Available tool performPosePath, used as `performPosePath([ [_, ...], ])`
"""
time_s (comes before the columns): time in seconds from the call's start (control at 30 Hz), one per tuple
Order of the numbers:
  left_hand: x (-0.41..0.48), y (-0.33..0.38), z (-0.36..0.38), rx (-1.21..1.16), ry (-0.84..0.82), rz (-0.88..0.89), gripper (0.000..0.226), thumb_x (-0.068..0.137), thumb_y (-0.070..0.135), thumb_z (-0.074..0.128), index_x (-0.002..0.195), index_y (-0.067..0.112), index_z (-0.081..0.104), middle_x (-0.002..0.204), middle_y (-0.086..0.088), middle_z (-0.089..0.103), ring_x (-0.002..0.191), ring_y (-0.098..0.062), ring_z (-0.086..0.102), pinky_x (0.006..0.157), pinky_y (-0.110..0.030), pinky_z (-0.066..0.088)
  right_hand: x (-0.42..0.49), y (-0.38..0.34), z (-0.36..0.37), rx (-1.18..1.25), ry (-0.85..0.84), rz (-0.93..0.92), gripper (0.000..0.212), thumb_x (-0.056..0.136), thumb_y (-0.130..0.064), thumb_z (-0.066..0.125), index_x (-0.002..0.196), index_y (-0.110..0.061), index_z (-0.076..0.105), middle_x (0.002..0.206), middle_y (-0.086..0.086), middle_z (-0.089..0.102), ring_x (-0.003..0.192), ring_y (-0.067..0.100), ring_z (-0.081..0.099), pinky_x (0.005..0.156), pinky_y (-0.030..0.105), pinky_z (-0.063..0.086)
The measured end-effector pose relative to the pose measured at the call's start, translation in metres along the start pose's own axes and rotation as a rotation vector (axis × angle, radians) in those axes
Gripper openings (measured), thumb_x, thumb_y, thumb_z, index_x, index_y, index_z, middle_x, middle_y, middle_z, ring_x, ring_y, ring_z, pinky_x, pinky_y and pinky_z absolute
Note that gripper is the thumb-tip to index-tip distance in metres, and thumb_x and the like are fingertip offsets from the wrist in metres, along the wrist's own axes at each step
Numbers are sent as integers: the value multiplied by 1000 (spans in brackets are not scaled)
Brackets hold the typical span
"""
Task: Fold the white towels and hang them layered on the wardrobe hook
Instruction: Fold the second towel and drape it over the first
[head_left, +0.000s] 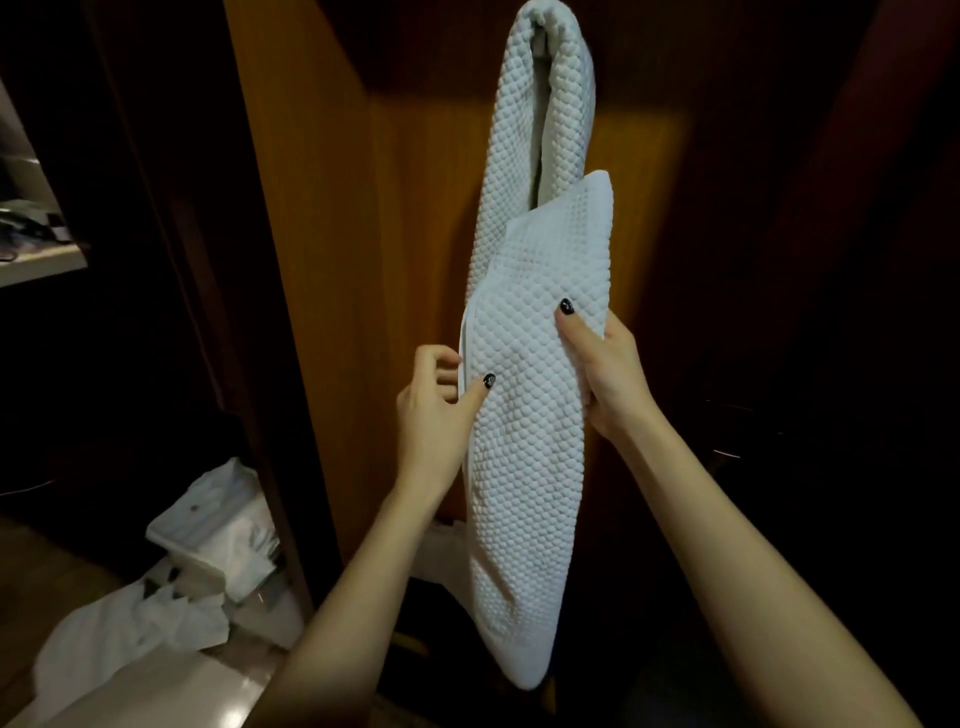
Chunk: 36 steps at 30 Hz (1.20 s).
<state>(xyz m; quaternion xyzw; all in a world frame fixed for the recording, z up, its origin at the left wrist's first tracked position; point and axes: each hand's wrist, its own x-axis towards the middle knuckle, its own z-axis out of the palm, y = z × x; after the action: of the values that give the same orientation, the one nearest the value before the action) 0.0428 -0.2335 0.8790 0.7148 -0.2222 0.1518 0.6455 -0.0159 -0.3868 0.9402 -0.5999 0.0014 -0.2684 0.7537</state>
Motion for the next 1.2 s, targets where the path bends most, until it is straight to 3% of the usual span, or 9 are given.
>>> performPosePath([
  [0.17, 4, 8, 4, -191, -33, -100, 14, 85, 15, 74, 94, 14, 63, 75, 14, 65, 62, 5, 60, 57, -9, 45, -4, 2, -3, 18, 3, -36, 21, 97, -19, 59, 117, -13, 62, 112, 4, 73, 105, 23, 70, 77, 31, 58],
  [0.3, 7, 15, 1, -252, -145, -53, 12, 87, 5, 69, 84, 3, 58, 61, 21, 59, 56, 7, 51, 52, -7, 39, -7, 2, -9, 37, -15, -14, 21, 98, -19, 58, 119, -14, 61, 113, 2, 73, 106, 21, 70, 77, 29, 58],
  [0.4, 6, 23, -2, -305, -191, -30, 16, 89, 4, 65, 79, 10, 54, 67, 17, 60, 63, 5, 55, 56, -10, 43, -8, 2, -14, 60, -25, 18, 23, 97, -20, 59, 119, -16, 61, 114, 2, 73, 107, 20, 69, 77, 29, 58],
  [0.57, 3, 24, -4, -543, -333, -147, 13, 93, 15, 62, 86, 12, 51, 82, -6, 66, 74, -19, 63, 59, -29, 52, -10, 7, -26, 86, -88, 110, 30, 96, -29, 59, 123, -17, 58, 119, 3, 71, 111, 21, 67, 80, 31, 58],
  [0.77, 5, 20, 0, -721, -453, -295, 16, 94, 7, 59, 83, 12, 47, 81, -6, 68, 71, -15, 64, 54, -24, 53, -9, 15, -35, 118, -108, 145, 28, 97, -33, 57, 123, -23, 58, 121, 0, 70, 115, 20, 65, 84, 30, 57],
  [0.9, 10, 20, 2, -676, -453, -345, 13, 87, 15, 67, 90, 14, 54, 85, -1, 72, 78, -16, 67, 59, -25, 54, -8, 19, -36, 136, -100, 173, 26, 100, -31, 54, 124, -22, 56, 120, 0, 71, 114, 20, 66, 82, 31, 57],
  [0.97, 10, 18, 4, -769, -459, -393, 20, 90, 9, 65, 106, 11, 54, 98, -5, 74, 89, -20, 70, 66, -28, 57, -8, 22, -36, 121, -108, 175, 28, 99, -31, 53, 126, -22, 55, 121, 0, 70, 114, 19, 65, 83, 30, 57],
  [1.1, 6, 12, 5, -842, -438, -419, 25, 91, 0, 61, 113, 9, 53, 107, -8, 73, 100, -24, 69, 73, -32, 59, -7, 22, -34, 61, -116, 178, 29, 99, -34, 53, 125, -24, 56, 120, -2, 70, 112, 17, 66, 81, 27, 57],
  [1.2, 6, 12, 4, -638, -321, -357, 31, 89, 7, 67, 114, 17, 51, 104, -3, 75, 97, -20, 71, 71, -28, 59, -3, 21, -32, 18, -80, 147, 22, 100, -31, 52, 121, -24, 58, 113, -5, 73, 107, 15, 69, 77, 25, 57],
])
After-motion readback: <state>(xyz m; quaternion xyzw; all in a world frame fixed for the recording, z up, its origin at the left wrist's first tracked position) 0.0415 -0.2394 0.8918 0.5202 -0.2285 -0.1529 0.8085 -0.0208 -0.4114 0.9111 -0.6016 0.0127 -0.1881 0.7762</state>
